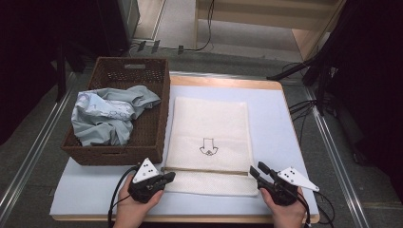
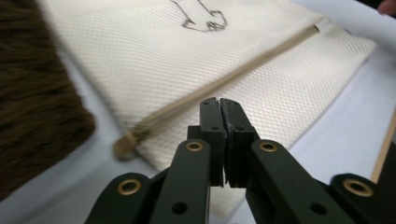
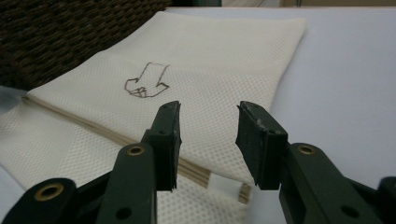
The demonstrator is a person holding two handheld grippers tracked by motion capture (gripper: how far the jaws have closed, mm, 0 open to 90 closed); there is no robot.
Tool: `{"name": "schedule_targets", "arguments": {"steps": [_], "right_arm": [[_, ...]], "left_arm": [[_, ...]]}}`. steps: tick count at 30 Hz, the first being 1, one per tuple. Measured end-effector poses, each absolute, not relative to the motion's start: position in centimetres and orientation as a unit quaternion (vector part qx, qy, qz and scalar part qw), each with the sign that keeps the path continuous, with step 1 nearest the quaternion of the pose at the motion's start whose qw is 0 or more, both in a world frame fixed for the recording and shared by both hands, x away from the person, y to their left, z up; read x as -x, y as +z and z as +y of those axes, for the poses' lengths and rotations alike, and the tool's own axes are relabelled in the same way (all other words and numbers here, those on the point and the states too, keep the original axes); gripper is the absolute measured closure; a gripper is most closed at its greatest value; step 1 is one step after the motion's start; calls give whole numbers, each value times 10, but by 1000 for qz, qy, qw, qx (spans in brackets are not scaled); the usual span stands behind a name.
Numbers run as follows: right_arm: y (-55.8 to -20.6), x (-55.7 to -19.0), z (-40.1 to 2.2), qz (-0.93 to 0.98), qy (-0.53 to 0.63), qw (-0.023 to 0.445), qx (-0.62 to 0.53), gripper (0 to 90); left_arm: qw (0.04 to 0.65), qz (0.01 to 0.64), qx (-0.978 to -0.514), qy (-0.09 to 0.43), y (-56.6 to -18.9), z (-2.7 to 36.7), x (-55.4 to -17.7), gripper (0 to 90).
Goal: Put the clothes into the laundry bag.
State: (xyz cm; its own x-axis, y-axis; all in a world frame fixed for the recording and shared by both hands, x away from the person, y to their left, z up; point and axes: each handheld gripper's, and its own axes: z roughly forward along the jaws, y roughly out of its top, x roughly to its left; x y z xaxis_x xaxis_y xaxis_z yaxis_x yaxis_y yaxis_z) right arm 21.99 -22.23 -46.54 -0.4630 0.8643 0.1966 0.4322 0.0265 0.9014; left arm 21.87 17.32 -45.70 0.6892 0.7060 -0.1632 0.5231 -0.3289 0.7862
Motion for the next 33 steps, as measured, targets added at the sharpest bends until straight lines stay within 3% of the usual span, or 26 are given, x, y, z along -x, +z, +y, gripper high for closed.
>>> {"name": "schedule_targets", "arguments": {"steps": [9,14,26,33], "right_arm": [[-456,-223,-188,740,496,202,-408,596],[-459,-237,-163,783,470,139,-382,607],[-473,-274,-128,823,435,105,-350,575],[-485,-271,-116,845,401,141,-325,511]], "left_arm": [[422,350,-831,96,-460,143,-223,900],[399,349,-843,90,-470,136,-227,900],[401,363,-839,61,-476,140,-232,900],[404,364,-838,55,-477,141,-233,900]]}}
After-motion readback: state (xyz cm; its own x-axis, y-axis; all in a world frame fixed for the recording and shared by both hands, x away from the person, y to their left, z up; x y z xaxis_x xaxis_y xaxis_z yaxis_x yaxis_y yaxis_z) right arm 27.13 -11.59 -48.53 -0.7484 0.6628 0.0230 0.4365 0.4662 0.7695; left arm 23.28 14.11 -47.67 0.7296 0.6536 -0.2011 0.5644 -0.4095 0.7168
